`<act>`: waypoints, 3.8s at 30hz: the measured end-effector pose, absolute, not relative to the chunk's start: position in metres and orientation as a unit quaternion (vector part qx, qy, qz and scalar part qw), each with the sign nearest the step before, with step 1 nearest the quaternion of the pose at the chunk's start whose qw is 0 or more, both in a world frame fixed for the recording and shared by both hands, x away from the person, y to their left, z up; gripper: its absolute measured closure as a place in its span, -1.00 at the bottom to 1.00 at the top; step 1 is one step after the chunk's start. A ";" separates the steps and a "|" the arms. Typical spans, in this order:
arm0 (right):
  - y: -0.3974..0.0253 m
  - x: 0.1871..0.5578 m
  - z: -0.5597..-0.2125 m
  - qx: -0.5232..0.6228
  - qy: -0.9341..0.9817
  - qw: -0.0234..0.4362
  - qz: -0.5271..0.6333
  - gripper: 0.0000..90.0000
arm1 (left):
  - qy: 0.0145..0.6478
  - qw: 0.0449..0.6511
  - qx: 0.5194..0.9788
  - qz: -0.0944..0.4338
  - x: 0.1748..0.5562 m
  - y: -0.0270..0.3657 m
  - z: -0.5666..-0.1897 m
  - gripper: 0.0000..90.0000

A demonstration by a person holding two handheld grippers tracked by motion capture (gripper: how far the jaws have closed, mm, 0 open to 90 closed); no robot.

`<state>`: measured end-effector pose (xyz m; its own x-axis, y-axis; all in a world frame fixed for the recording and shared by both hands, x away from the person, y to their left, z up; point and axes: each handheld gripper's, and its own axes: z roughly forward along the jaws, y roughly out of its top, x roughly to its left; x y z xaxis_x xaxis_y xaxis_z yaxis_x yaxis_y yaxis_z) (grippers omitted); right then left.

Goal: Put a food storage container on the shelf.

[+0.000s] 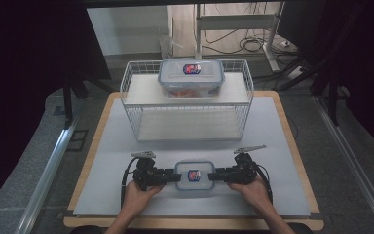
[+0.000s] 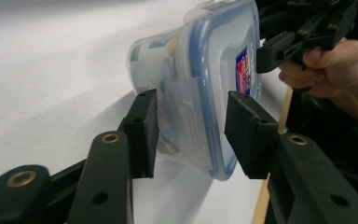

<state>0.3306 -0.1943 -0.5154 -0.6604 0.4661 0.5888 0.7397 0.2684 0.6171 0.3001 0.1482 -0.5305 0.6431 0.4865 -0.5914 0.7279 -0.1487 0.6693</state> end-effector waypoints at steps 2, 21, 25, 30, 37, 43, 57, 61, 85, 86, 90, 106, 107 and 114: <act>-0.195 0.329 -0.516 -0.389 -0.779 0.147 -0.469 0.24 | 0.408 0.514 0.744 -0.124 0.302 0.149 -0.531 0.25; -0.198 0.330 -0.487 -0.386 -0.751 0.130 -0.519 0.31 | 0.390 0.542 0.737 -0.105 0.313 0.156 -0.494 0.27; -0.197 0.332 -0.476 -0.379 -0.754 0.118 -0.524 0.31 | 0.383 0.547 0.738 -0.098 0.316 0.156 -0.483 0.27; -0.200 0.336 -0.461 -0.380 -0.749 0.108 -0.532 0.30 | 0.376 0.549 0.741 -0.092 0.323 0.153 -0.467 0.27; -0.199 0.345 -0.435 -0.374 -0.749 0.101 -0.538 0.30 | 0.369 0.559 0.738 -0.080 0.331 0.155 -0.443 0.27; -0.195 0.355 -0.415 -0.368 -0.746 0.096 -0.547 0.30 | 0.368 0.563 0.737 -0.070 0.336 0.159 -0.424 0.27; -0.188 0.373 -0.383 -0.362 -0.741 0.090 -0.559 0.30 | 0.366 0.568 0.735 -0.054 0.350 0.165 -0.390 0.27; -0.188 0.377 -0.371 -0.359 -0.738 0.085 -0.565 0.30 | 0.362 0.571 0.735 -0.047 0.354 0.166 -0.378 0.27; -0.175 0.416 -0.304 -0.353 -0.724 0.060 -0.590 0.30 | 0.368 0.596 0.713 -0.038 0.394 0.179 -0.314 0.27; -0.174 0.417 -0.302 -0.353 -0.723 0.058 -0.591 0.30 | 0.369 0.597 0.711 -0.040 0.396 0.180 -0.312 0.27; -0.171 0.423 -0.294 -0.352 -0.723 0.055 -0.592 0.30 | 0.369 0.602 0.708 -0.040 0.405 0.183 -0.303 0.27; -0.167 0.458 -0.262 -0.364 -0.706 0.053 -0.605 0.29 | 0.380 0.606 0.698 -0.036 0.440 0.185 -0.271 0.27; -0.167 0.460 -0.261 -0.366 -0.705 0.053 -0.606 0.29 | 0.382 0.607 0.696 -0.038 0.442 0.185 -0.270 0.27; -0.170 0.478 -0.265 -0.379 -0.699 0.056 -0.604 0.29 | 0.393 0.606 0.689 -0.049 0.461 0.181 -0.276 0.27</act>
<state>0.4779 -0.1697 -0.2648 -0.7070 0.4614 0.5359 0.5970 -0.0167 0.8020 0.4610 0.1810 -0.2765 0.6856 0.4832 -0.5445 0.6017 0.0448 0.7975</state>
